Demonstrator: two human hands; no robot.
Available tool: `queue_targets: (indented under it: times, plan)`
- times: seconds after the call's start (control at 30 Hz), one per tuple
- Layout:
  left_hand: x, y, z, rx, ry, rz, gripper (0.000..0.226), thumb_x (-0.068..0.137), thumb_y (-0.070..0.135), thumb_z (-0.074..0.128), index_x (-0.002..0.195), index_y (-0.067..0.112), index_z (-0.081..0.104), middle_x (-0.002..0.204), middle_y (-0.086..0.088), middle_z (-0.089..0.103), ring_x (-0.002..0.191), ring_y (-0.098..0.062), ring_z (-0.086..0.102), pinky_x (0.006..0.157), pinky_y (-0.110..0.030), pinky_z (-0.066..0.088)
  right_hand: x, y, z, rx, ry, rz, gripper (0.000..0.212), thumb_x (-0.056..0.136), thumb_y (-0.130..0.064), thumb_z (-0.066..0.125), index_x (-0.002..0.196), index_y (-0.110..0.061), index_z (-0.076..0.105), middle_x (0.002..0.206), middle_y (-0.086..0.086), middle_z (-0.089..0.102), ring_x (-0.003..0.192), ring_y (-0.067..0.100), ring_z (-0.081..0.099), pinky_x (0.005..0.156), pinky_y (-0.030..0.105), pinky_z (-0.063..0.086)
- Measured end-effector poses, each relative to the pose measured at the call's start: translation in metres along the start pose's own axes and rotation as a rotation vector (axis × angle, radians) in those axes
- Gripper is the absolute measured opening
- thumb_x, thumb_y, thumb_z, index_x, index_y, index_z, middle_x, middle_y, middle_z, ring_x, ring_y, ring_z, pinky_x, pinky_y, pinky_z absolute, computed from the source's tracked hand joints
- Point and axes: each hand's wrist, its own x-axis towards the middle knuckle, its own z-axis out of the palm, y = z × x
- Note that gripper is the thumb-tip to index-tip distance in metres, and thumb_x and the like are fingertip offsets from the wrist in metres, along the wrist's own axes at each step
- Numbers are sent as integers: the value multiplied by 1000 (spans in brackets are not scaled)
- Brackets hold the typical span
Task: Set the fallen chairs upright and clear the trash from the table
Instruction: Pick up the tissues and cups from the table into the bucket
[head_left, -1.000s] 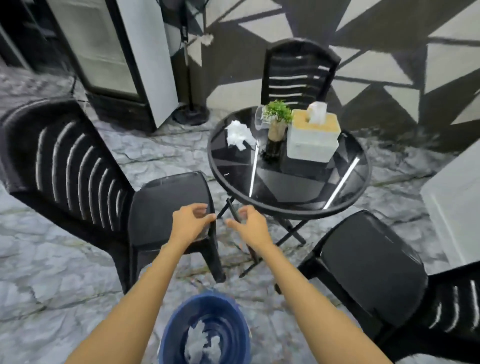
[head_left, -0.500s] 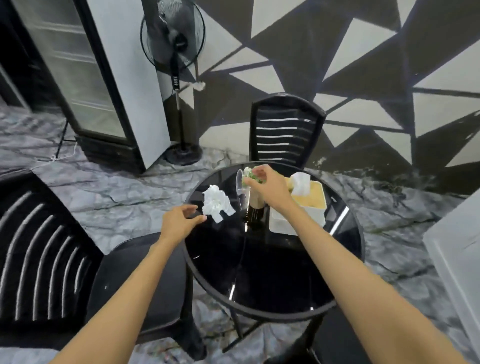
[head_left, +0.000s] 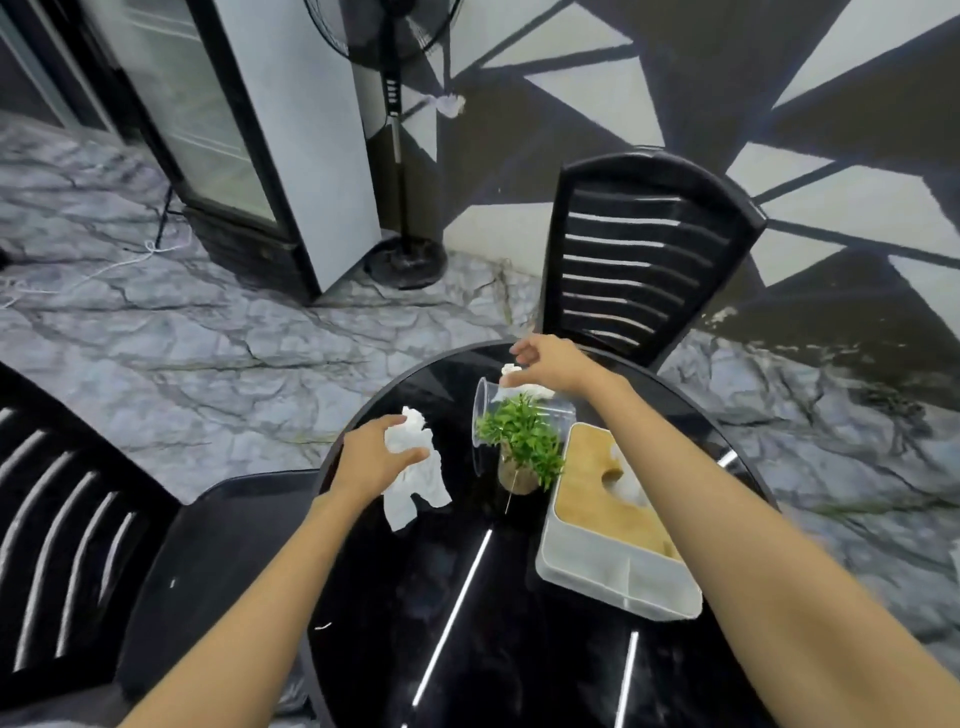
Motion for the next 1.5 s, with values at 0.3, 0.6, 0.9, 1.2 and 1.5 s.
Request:
queue_targets:
  times: [0.3,0.6,0.9,1.2,1.5]
  plan:
    - [25,-21,31,74,-41,19,81,70,20,79,139,21,37,141,-5,45,125,-21,43,88,-22,32,40,12,16,-136,-355,53,64,80,-34,72,136,-19,45,144,6,45,128,24,46,110,40,35]
    - [38,-30,39,74,207,42,45,76,8,71,118,16,62,121,-9,63,110,-24,58,89,-29,44,53,13,19,-46,-343,-7,75,77,-39,73,140,-16,40,141,2,49,130,21,44,106,32,33]
    - [30,-19,8,-146,245,54,30,75,8,71,104,14,71,93,-4,70,75,-4,60,60,2,41,31,-17,-3,216,-151,-109,74,80,-38,70,141,-13,38,144,7,45,130,21,44,101,28,35]
    - [-28,-31,-17,-54,39,137,33,86,5,60,119,12,64,120,-9,66,102,-14,59,79,-13,42,-24,-87,25,282,-21,-234,74,77,-36,73,139,-11,40,141,7,48,128,17,46,95,23,37]
    - [-100,-69,-49,-131,111,114,29,86,8,61,114,12,67,93,-6,66,84,-14,55,56,-3,45,-106,-112,82,352,63,-275,74,78,-39,71,140,-15,38,144,2,45,114,5,43,93,19,35]
